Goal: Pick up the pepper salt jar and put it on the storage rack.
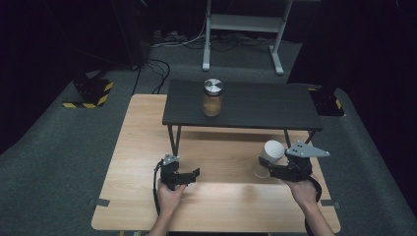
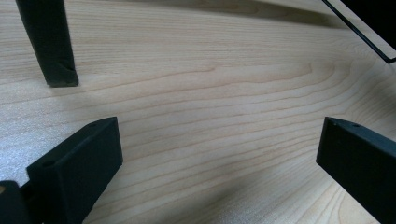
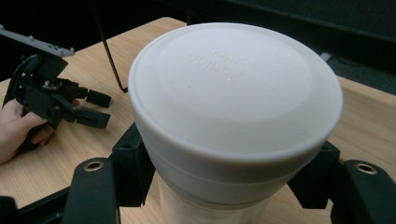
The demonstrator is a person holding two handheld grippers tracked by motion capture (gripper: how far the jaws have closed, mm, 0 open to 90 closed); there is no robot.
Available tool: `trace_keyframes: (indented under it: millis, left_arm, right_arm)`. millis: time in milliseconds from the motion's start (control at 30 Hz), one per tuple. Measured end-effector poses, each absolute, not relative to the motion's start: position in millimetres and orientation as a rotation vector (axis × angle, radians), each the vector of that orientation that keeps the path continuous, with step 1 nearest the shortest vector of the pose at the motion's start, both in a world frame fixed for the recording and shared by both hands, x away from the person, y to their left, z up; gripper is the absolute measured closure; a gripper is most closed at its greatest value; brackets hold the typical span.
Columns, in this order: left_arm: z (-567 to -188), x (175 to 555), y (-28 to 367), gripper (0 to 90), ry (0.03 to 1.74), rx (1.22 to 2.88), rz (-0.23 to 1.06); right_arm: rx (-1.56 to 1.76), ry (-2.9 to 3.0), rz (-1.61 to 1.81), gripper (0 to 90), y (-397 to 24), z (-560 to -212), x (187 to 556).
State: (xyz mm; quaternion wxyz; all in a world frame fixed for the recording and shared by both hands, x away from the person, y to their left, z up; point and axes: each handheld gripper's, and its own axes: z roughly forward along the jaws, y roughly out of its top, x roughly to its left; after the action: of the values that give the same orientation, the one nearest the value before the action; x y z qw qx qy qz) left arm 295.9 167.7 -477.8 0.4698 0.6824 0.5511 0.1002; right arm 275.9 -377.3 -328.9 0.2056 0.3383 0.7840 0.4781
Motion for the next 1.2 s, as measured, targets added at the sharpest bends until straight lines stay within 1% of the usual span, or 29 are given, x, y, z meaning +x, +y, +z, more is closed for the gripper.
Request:
trace_keyframes:
  millis: [733, 1200]
  left_arm:
    - [-478, 295, 167, 0.5, 1.352, 1.672, 0.248]
    - [-478, 296, 168, 0.5, 1.351, 1.673, 0.247]
  right_arm:
    - [0.905, 2.185, 1.382, 35.0, -388, -277, 296]
    - [0.889, 2.194, 1.400, 35.0, -388, -245, 310]
